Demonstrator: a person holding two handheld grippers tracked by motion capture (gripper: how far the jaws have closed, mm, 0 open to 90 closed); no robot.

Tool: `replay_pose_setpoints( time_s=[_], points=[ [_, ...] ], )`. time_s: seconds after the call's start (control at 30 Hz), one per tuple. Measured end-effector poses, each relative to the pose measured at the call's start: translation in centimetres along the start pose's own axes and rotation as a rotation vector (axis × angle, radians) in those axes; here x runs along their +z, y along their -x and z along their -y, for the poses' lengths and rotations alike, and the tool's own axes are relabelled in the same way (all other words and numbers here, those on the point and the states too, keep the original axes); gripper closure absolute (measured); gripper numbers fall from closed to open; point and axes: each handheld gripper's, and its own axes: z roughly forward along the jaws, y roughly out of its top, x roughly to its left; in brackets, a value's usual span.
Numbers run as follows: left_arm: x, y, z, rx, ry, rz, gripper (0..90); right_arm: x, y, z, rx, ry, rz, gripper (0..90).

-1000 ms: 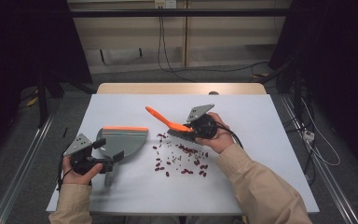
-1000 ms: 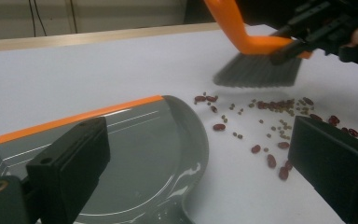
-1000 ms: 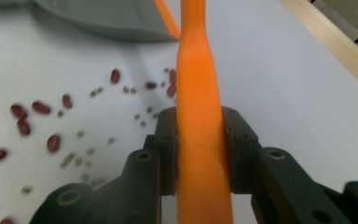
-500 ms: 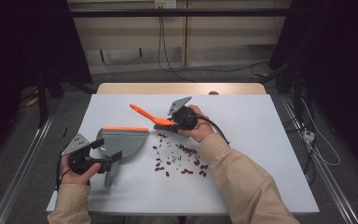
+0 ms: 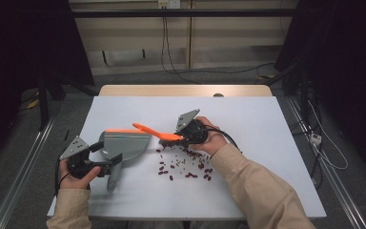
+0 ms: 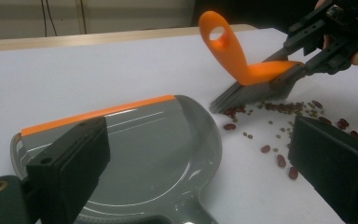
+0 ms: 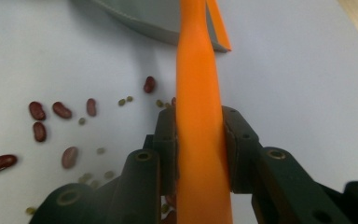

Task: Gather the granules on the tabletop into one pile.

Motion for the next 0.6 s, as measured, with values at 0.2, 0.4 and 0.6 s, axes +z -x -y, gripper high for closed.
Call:
replay_pose_setpoints(
  time_s=[0.2, 0.4, 0.6],
  points=[
    [0.0, 0.1, 0.0, 0.002, -0.001, 0.001, 5.5, -0.8, -0.9, 0.5, -0.019, -0.004, -0.019, 70.7],
    [0.0, 0.1, 0.0, -0.001, -0.001, -0.003, 5.5, -1.3, -1.3, 0.7, -0.011, 0.002, -0.021, 70.9],
    [0.0, 0.1, 0.0, 0.002, -0.003, -0.003, 5.5, -2.3, -0.7, 0.9, 0.045, 0.055, 0.019, 71.0]
  ],
)
